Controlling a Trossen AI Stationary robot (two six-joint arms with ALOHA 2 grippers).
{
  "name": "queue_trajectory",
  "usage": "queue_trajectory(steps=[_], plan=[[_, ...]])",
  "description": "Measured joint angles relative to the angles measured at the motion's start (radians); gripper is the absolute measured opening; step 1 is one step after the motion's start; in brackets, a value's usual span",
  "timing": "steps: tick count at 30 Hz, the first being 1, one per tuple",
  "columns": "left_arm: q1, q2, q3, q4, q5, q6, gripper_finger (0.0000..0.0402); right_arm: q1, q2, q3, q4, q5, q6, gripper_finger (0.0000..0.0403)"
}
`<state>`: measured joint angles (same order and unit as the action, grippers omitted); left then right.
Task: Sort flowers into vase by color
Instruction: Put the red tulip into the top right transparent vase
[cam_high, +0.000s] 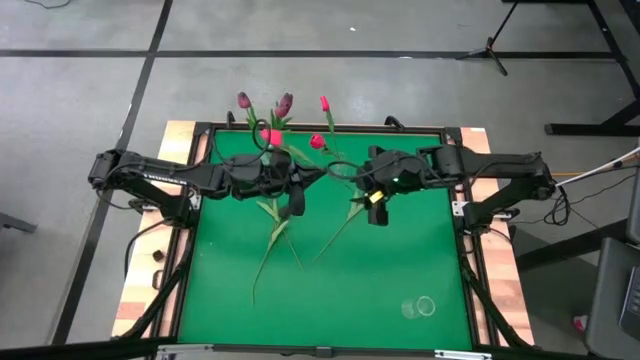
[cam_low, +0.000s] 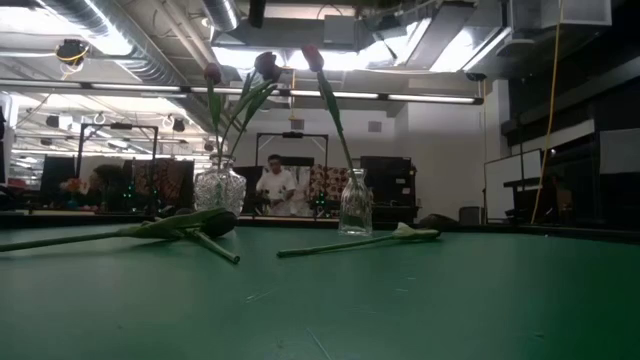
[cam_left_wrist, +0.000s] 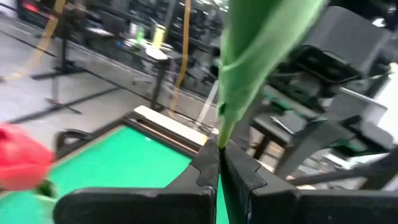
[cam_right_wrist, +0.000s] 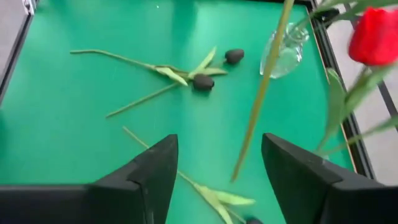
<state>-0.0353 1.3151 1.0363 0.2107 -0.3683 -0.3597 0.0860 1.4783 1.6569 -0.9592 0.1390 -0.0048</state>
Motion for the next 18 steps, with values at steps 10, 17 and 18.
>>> queue_trajectory(steps=[10, 17, 18], plan=[[0.01, 0.006, 0.0, 0.011, -0.115, 0.108, 0.0003, 0.0, -0.116, 0.0, -0.16, 0.018, 0.103, 0.0234], [0.002, 0.059, 0.001, 0.026, -0.186, 0.286, 0.0003, -0.001, -0.184, 0.0, -0.166, 0.071, 0.137, 0.0234], [0.002, 0.071, 0.001, 0.026, -0.193, 0.292, 0.0003, -0.001, -0.189, 0.0, -0.168, 0.08, 0.139, 0.0234]])
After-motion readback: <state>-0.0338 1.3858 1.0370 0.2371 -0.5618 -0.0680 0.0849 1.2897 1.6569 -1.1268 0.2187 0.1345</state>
